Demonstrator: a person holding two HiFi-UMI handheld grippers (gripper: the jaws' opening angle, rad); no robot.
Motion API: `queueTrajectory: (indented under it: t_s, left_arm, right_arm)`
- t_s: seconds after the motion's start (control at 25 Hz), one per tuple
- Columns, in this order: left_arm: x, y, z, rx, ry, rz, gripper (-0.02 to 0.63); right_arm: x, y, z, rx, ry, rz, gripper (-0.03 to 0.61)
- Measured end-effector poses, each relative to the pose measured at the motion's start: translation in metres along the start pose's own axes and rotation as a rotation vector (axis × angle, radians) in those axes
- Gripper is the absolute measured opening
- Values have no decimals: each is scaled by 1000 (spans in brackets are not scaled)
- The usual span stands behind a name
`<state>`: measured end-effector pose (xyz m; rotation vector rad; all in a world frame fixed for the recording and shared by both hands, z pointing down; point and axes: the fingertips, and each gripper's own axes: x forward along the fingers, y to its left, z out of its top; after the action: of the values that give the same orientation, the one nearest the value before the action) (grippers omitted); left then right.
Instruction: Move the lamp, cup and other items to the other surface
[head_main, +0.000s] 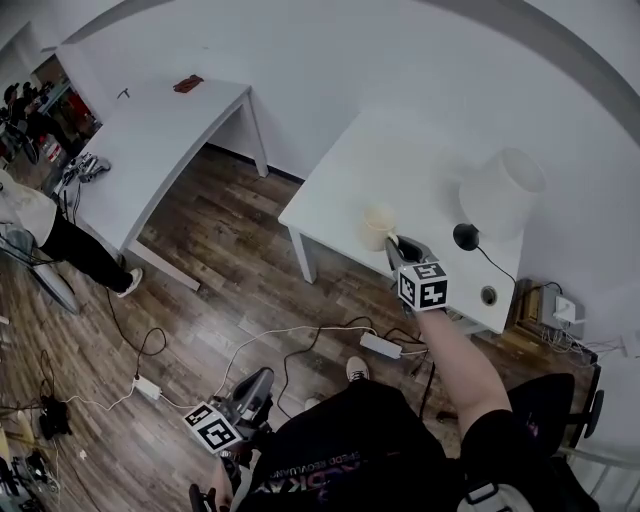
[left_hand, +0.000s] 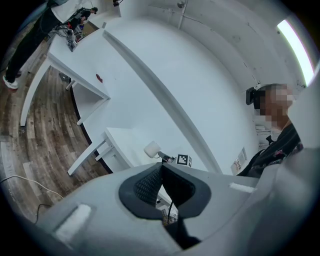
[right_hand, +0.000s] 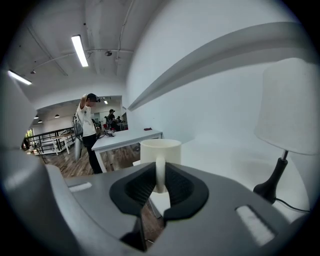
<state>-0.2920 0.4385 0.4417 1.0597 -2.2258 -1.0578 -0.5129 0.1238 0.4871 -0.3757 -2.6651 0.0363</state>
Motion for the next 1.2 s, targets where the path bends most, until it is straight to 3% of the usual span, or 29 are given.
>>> queueTrajectory:
  t_s: [0.8,1.2]
  left_arm:
    - [-59,-5,-36,-11,103,-63,-8]
    - [-56,-18,-59,-24,184,-144,-8]
  right_arm:
    - [-100,34,-26,89,-92,-95,52]
    - [-163,31,-43,123,-126,-169,52]
